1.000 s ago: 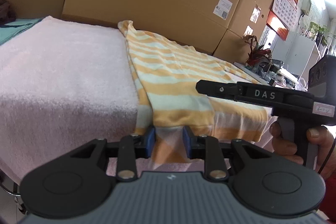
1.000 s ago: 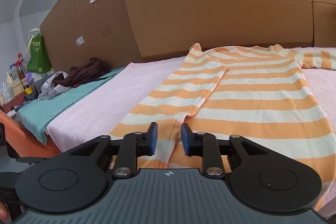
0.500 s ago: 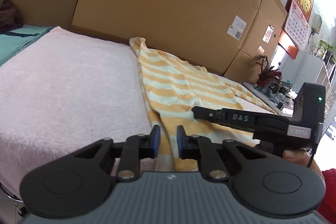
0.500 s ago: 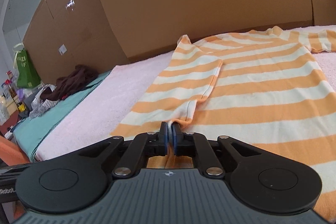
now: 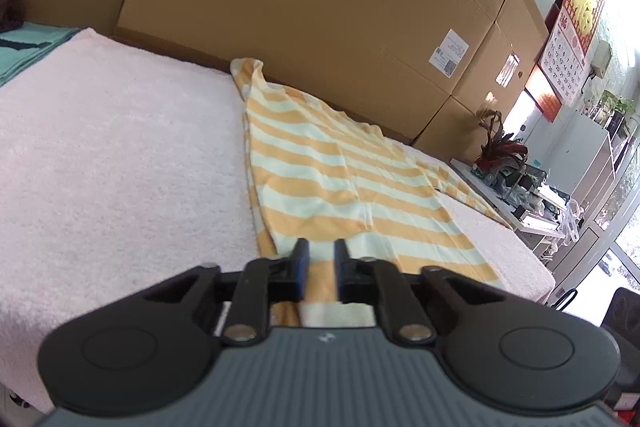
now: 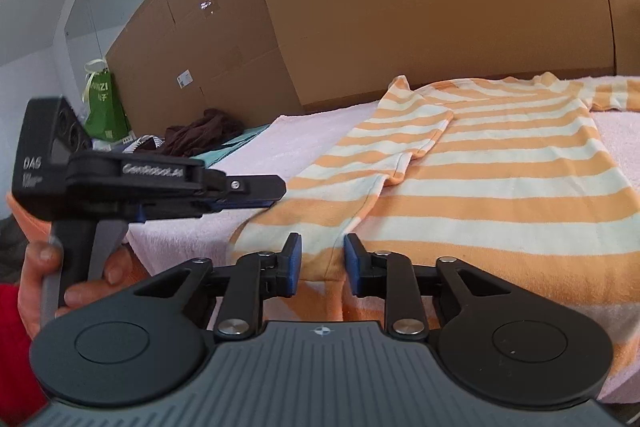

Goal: Fold clothes
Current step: 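Close both grippers on the shirt hem edge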

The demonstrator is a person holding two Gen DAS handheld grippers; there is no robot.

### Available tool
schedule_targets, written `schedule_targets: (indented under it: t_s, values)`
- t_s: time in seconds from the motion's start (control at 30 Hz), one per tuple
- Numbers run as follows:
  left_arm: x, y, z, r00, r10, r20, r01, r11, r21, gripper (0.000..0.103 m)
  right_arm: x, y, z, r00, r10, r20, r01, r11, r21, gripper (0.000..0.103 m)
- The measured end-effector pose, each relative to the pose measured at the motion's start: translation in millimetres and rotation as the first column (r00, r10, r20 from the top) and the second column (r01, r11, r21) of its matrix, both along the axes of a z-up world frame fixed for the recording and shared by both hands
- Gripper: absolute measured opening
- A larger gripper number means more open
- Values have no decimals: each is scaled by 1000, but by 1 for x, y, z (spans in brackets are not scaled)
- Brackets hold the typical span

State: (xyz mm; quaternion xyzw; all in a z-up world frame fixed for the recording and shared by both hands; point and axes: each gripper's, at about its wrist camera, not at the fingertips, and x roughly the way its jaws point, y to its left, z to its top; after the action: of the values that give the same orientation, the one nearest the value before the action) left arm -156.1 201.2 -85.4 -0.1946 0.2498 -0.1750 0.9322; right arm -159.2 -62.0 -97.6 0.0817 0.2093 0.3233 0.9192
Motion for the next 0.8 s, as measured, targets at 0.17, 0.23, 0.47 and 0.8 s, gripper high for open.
schedule_targets:
  t_s: [0.17, 0.23, 0.47, 0.8]
  values:
    - [8, -6, 16, 999, 30, 40, -33, 998, 61, 0, 1, 9, -2, 1000, -2, -5, 3, 1000, 21, 9]
    - [4, -4, 13, 999, 28, 32, -30, 997, 73, 0, 1, 11, -6, 1000, -7, 12, 7, 1000, 4, 8]
    - [-24, 1, 3, 999, 23, 45, -28, 993, 112, 22, -11, -8, -7, 999, 33, -20, -33, 999, 12, 30]
    - [2, -13, -2, 998, 56, 22, -59, 983, 174, 0, -11, 3, -27, 996, 40, -85, -40, 999, 2, 20]
